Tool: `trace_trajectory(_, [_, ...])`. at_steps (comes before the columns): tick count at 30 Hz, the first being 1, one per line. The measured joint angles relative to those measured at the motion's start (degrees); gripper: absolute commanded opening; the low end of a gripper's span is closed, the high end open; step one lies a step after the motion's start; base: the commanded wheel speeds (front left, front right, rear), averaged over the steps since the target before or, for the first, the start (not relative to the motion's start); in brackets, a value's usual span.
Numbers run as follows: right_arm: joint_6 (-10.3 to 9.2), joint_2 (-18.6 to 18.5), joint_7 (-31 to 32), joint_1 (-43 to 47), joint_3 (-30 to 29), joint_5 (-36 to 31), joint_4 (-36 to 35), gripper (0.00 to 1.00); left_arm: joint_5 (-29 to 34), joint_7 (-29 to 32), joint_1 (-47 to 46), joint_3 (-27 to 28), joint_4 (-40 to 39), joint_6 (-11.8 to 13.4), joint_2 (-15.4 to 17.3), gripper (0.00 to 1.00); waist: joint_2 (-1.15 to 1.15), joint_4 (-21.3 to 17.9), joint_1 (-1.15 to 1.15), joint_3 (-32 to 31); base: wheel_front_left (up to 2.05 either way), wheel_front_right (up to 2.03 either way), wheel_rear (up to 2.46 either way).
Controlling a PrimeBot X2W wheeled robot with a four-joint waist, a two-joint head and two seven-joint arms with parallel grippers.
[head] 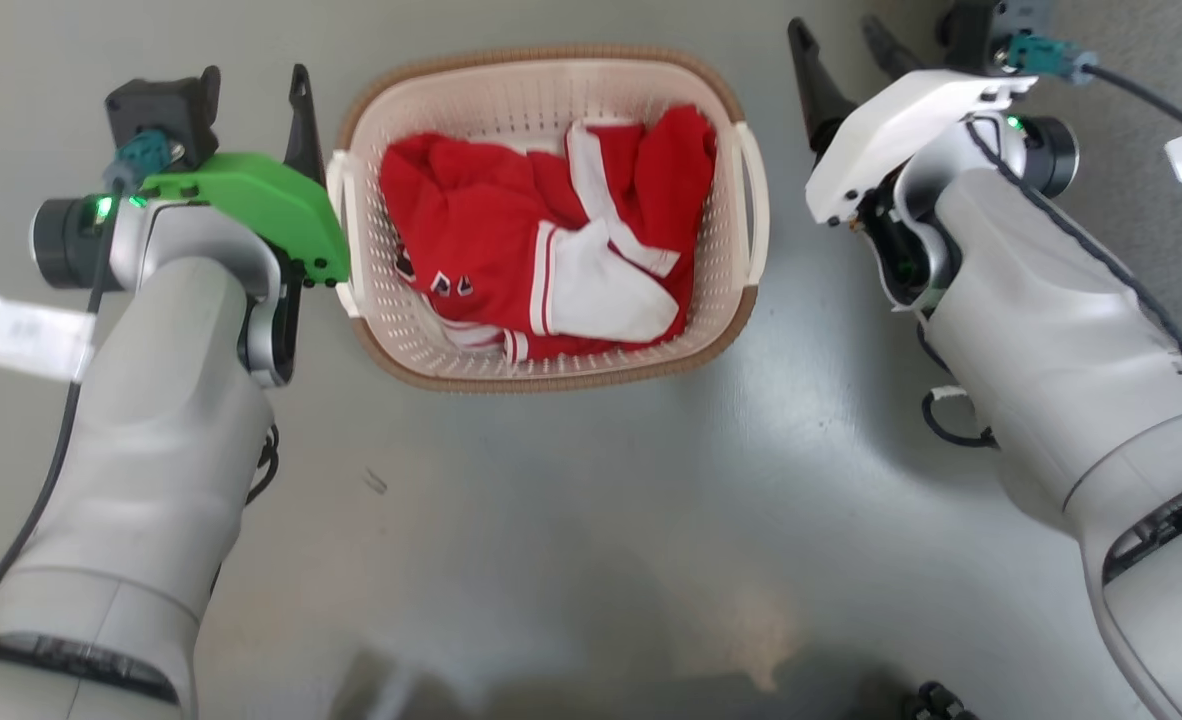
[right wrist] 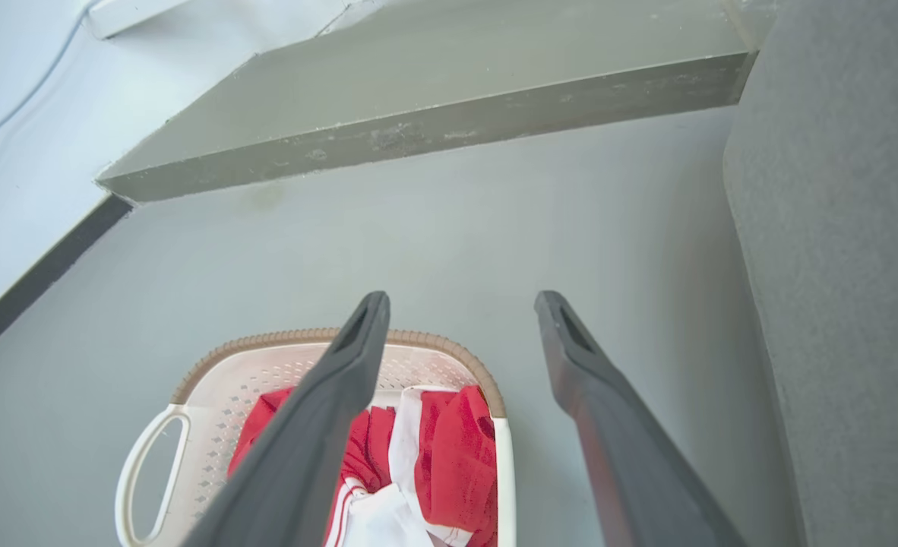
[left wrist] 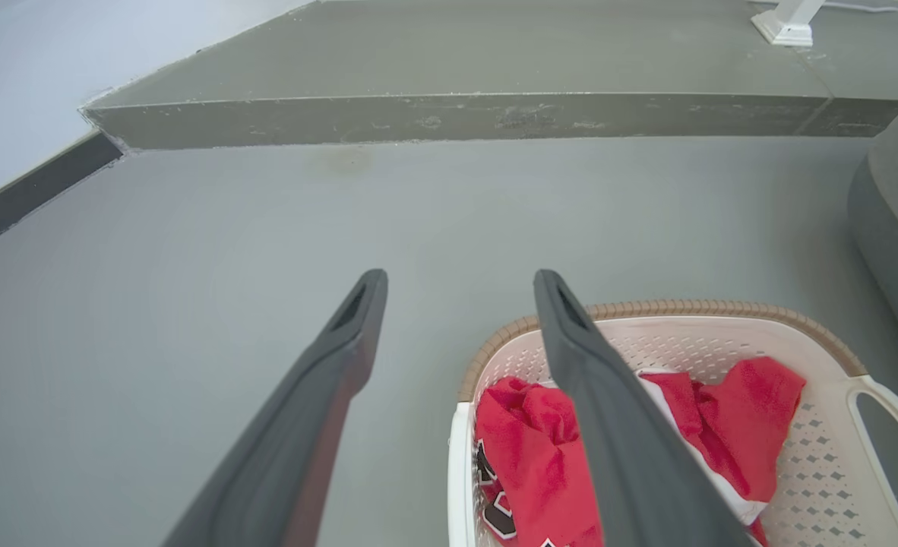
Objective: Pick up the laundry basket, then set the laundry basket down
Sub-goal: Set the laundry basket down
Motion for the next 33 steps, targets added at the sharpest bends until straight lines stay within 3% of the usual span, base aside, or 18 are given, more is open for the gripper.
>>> trace_trajectory(13, [-1.96,-1.99,-0.01,8.03,-8.21,-5.44,-10.91,1.00,4.11,-0.01,11.93,6.58,-13.37,0.56,1.92,1.00,0.00,0.04,0.00,-9.45,0.00,0.00,0.00])
trace_trajectory(33, [-2.48,-1.81,0.00,28.72,-15.15,-15.56,-24.98,1.00,10.06,-0.01,33.28,11.78,-26.02,0.58,0.98,1.00,0.00,0.31,0.00,-24.16,0.00,0.00,0.00])
